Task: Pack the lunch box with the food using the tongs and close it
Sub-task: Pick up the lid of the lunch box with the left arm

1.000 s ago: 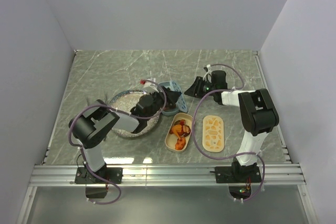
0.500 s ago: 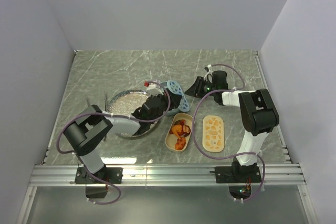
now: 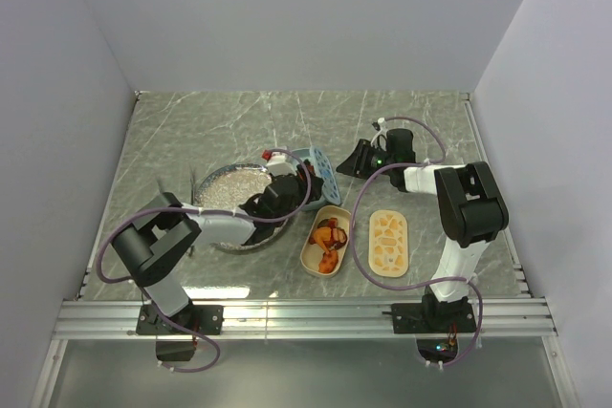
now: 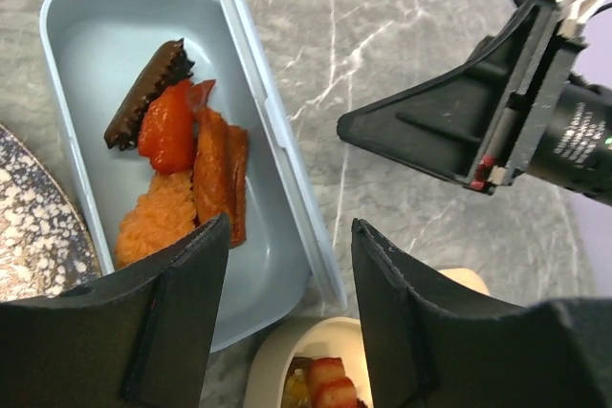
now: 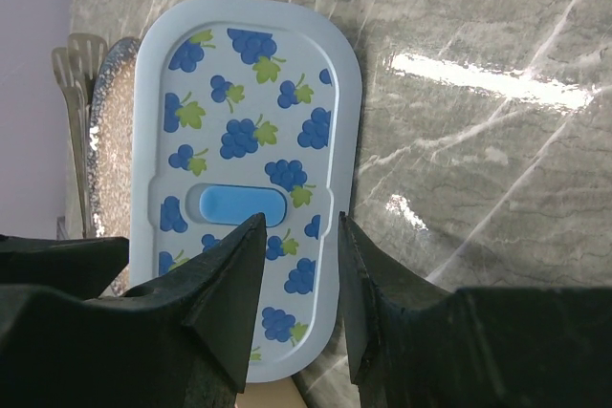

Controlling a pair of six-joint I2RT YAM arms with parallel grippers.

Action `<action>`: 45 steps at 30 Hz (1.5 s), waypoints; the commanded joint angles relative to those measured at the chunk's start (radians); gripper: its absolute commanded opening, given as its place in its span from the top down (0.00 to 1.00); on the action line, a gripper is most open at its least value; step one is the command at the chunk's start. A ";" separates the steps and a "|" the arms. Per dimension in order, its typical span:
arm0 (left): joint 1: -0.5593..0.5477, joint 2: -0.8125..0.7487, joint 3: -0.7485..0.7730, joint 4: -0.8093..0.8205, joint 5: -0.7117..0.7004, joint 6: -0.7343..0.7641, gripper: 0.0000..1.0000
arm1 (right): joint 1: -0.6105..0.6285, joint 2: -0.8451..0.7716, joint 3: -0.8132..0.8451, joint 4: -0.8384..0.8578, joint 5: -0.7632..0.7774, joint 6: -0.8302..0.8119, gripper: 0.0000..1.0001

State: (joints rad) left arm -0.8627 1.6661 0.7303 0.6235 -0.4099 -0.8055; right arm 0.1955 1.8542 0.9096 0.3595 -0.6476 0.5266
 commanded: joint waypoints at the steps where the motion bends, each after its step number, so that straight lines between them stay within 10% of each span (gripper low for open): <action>1: -0.004 -0.014 0.059 -0.042 -0.017 0.019 0.40 | -0.004 0.017 0.018 0.044 -0.014 0.000 0.56; 19: -0.006 0.113 0.195 -0.142 0.003 0.022 0.46 | 0.001 0.020 0.012 0.050 -0.023 -0.007 0.56; 27: -0.006 0.136 0.225 -0.160 -0.001 0.032 1.00 | -0.001 0.022 0.009 0.052 -0.023 -0.007 0.56; 45: 0.068 -0.104 -0.098 0.165 0.022 -0.112 1.00 | 0.008 -0.035 -0.012 0.039 -0.011 -0.019 0.56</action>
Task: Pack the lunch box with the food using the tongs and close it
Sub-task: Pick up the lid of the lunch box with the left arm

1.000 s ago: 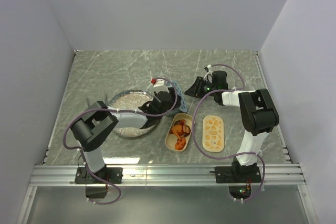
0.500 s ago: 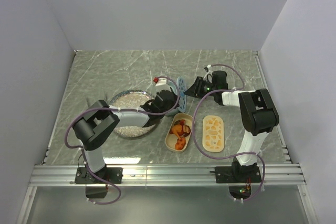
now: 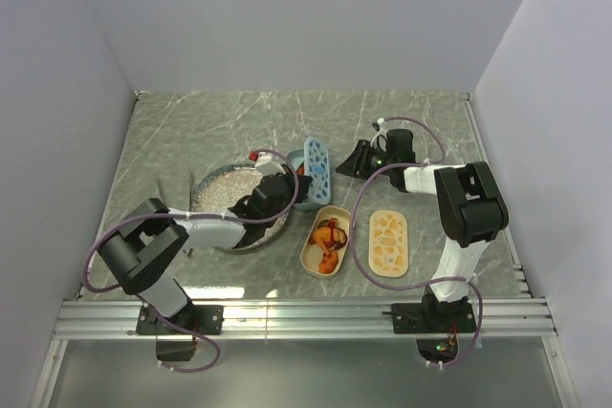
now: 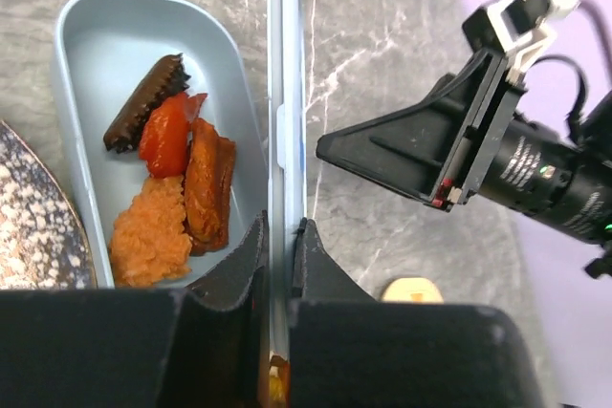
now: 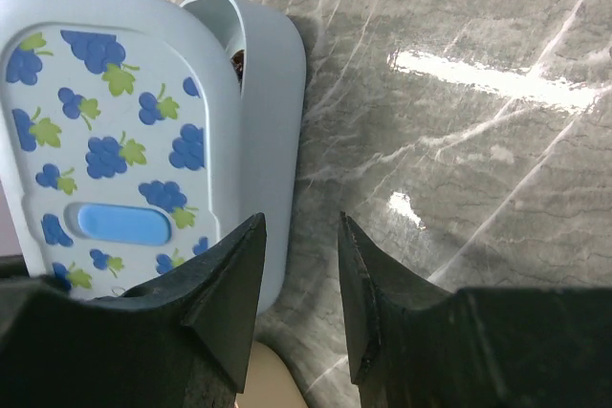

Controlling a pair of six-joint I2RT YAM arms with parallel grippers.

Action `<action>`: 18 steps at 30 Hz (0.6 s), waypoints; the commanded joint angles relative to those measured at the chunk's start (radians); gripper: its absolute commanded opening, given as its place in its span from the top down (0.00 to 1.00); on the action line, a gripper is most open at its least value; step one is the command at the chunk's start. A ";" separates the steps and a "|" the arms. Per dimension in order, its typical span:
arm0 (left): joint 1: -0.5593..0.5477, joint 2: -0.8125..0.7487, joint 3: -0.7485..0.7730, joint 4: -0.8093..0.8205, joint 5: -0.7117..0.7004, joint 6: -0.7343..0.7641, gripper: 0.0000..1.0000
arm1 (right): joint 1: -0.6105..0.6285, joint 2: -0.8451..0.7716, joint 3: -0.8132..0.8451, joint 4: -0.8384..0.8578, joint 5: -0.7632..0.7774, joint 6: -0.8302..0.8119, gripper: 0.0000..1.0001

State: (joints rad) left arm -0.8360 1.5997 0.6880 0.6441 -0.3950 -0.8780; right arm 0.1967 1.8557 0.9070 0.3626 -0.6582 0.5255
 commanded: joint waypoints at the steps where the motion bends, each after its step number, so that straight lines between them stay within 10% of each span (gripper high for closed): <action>1: 0.055 -0.038 -0.061 0.163 0.019 -0.056 1.00 | 0.009 -0.035 -0.010 0.035 0.000 -0.021 0.56; 18: 0.152 0.080 -0.238 0.569 0.123 -0.225 1.00 | 0.023 -0.016 0.006 0.015 0.011 -0.035 0.56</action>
State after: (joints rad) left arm -0.7208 1.6772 0.4862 1.0454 -0.2726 -1.0657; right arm 0.2104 1.8557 0.9070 0.3576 -0.6537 0.5083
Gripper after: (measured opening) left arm 0.082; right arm 0.440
